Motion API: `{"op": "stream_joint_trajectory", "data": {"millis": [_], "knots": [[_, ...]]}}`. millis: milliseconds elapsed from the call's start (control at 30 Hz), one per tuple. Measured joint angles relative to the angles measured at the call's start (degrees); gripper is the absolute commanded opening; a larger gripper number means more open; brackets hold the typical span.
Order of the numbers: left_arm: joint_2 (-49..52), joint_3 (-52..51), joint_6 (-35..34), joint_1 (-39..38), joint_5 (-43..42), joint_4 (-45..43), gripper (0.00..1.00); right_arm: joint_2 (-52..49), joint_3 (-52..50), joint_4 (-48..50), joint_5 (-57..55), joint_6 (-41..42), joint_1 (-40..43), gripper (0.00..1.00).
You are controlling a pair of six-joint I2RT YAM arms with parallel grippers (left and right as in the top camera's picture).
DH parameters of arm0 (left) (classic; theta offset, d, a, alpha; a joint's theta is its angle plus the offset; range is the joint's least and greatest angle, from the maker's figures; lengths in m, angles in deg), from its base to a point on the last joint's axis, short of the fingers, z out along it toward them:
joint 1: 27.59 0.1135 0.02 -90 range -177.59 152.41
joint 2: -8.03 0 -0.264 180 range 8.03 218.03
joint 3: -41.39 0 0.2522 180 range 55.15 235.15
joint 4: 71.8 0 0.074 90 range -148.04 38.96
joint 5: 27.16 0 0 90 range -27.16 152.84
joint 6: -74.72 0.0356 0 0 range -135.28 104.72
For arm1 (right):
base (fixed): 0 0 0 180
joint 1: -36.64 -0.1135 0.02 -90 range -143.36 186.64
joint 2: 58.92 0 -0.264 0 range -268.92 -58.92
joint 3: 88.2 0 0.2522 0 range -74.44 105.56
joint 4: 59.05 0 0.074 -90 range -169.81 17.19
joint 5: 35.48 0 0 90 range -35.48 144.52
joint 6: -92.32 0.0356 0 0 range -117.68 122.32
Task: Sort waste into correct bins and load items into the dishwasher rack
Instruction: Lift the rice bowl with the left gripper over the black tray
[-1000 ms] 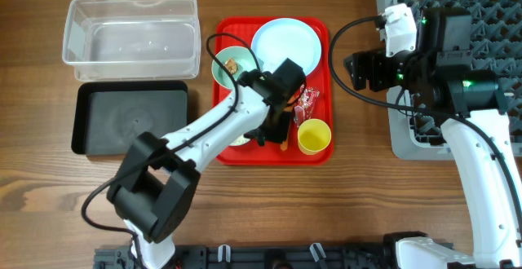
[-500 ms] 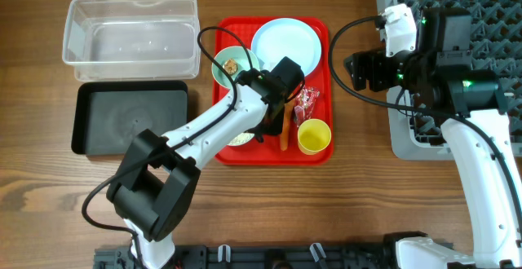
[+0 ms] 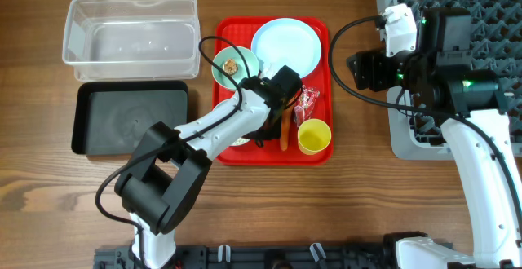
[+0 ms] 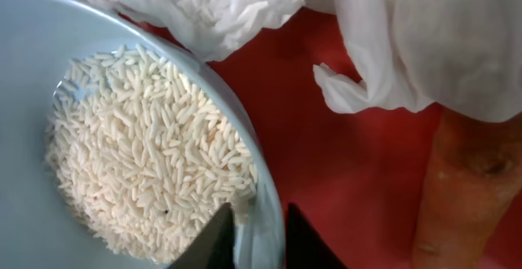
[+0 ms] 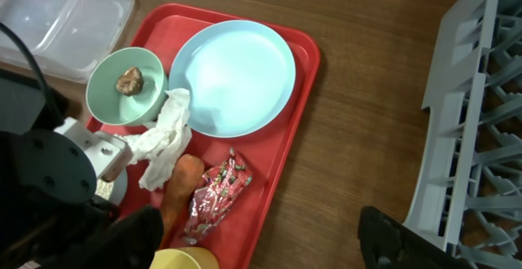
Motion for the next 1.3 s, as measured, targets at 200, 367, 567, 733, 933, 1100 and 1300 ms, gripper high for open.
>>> {"op": "stream_joint_trajectory", "data": {"millis": [200,367,567,733,933,1100,1300], "knots": [[0.0,0.02,-0.81,-0.07,0.15,-0.28,0.04,0.0,0.0,0.0,-0.61,0.0,0.0,0.78],[0.0,0.02,-0.81,-0.07,0.17,0.39,0.04,0.0,0.0,-0.02,-0.79,0.0,0.0,0.78],[0.0,0.02,-0.81,-0.07,0.35,1.6,0.04,0.0,0.0,-0.02,-1.05,0.0,0.0,0.78],[-0.15,0.81,-0.81,0.92,0.28,4.37,0.04,0.0,0.0,-0.02,-1.66,0.0,0.0,0.78],[-3.8,2.08,-0.59,4.13,-1.03,5.49,0.04,0.0,0.0,-0.02,-1.88,0.0,0.0,0.78],[-8.48,2.62,-0.59,5.88,-1.92,5.7,0.04,0.0,0.0,-0.02,-1.9,0.0,0.0,0.78],[-12.63,2.67,-0.17,8.96,-5.53,7.28,0.04,0.0,0.0,-0.02,-1.95,0.0,0.0,0.79]]}}
